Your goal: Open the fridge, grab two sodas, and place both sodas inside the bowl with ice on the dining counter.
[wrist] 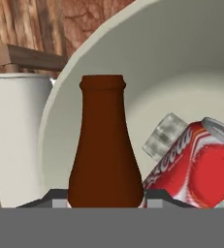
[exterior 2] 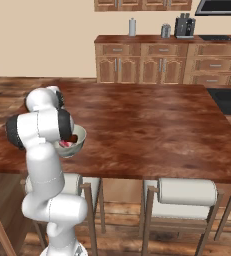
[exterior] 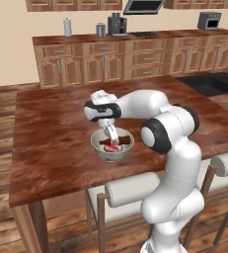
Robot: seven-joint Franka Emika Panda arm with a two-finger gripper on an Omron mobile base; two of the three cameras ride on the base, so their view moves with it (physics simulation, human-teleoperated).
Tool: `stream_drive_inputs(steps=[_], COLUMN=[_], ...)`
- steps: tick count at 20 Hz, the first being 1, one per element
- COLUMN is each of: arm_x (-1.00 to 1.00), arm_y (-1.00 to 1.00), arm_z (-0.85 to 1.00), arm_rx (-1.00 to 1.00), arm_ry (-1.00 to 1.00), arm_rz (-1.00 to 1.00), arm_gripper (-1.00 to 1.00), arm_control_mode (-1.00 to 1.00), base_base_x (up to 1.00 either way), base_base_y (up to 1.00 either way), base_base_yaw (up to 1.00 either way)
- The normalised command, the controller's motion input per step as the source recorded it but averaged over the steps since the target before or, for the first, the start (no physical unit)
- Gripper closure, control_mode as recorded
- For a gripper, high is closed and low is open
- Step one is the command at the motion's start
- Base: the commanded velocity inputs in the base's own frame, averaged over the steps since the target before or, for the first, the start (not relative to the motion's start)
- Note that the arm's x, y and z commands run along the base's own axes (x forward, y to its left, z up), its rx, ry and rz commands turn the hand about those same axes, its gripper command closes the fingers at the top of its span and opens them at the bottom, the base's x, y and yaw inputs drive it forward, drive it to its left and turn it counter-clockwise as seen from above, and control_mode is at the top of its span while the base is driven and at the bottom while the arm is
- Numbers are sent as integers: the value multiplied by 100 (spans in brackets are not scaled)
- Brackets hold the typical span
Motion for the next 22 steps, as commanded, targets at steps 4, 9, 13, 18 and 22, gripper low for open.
stream_drive_inputs(steps=[4,9,13,18,22], arm_x=[0,0,0,-12,-29], arm_y=[0,2,0,0,0], arm_z=[-17,-7,0,21,61], arm_rx=[0,0,1,0,0], arm_ry=[0,0,-1,-5,-12], arm_rz=[2,1,1,0,0], arm_gripper=[100,-100,-100,-100,-100], arm_control_mode=[-100,-100,-100,-100,-100], base_base_x=[0,0,0,0,0], base_base_y=[0,0,0,0,0], base_base_yaw=[0,0,0,0,0])
